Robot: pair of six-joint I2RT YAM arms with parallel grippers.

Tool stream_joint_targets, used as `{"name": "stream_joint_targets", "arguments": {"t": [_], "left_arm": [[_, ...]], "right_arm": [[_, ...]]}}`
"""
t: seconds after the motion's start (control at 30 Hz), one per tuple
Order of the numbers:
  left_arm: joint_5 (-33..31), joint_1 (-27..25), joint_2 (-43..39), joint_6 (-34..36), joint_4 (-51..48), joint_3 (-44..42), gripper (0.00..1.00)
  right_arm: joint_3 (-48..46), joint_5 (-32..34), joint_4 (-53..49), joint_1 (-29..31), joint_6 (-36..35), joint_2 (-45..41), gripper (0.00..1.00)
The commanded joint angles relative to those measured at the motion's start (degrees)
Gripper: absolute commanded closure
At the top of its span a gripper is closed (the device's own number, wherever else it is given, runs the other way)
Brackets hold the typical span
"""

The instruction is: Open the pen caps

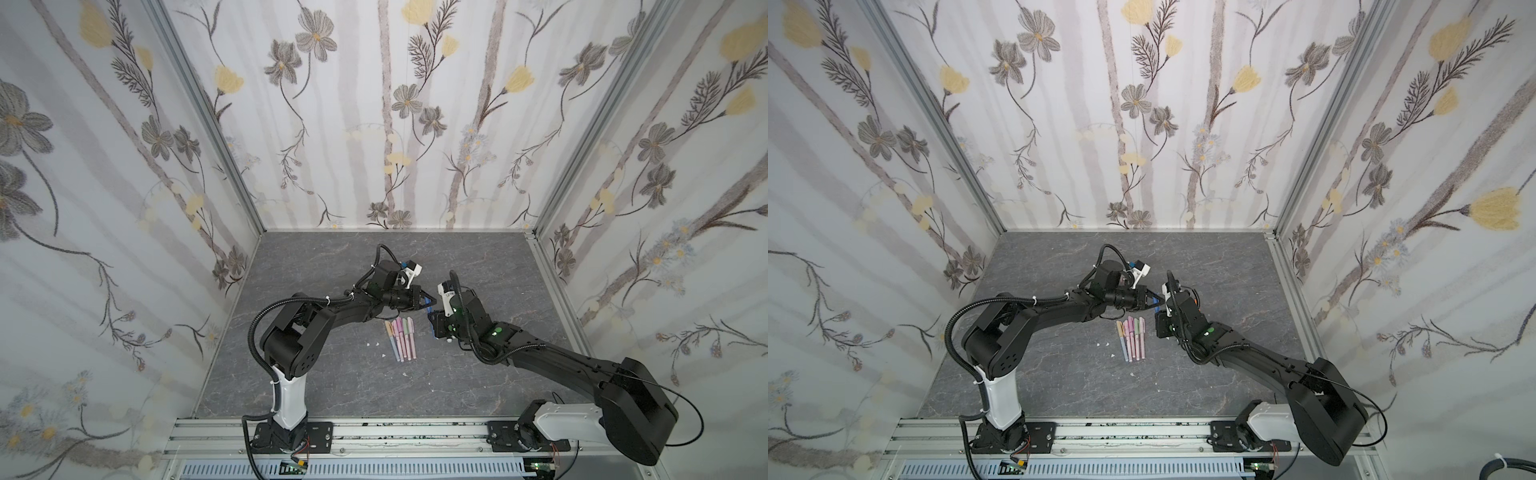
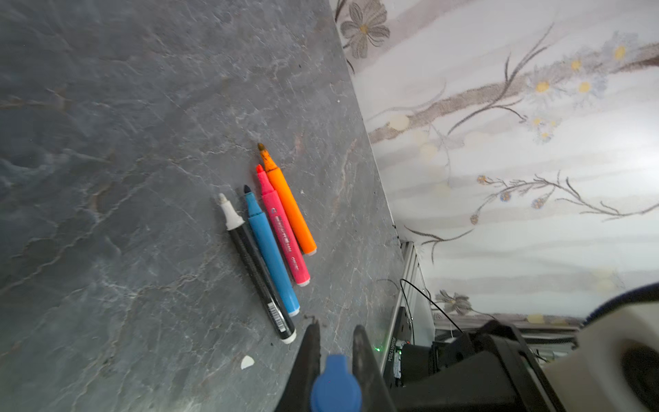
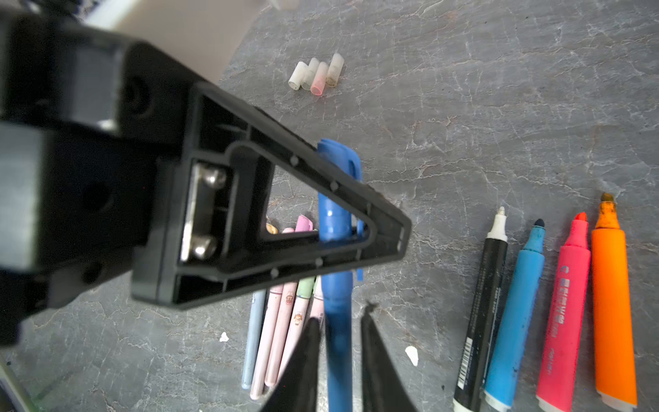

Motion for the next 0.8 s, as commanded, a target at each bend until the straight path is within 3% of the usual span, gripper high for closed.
{"name": "stream_joint_targets", "arguments": {"t": [0.0, 0.37, 0.77], "left_arm": [[0.05, 0.32, -0.66, -1.57, 0.78, 0.29, 1.0], [0.46, 0.57, -1.32, -3.63, 1.66, 1.81, 1.0], [0.86, 0.68, -0.92, -3.65, 1.89, 1.64, 1.0]], "right_arm": [[-1.21, -0.94, 4.34, -0.16, -0.15, -0.98, 0.72], [-1.58, -3.78, 7.57, -0.1, -0.24, 1.6, 0.66], [-0.67, -3.88, 7.76, -0.16, -0.69, 3.78, 0.97]]}}
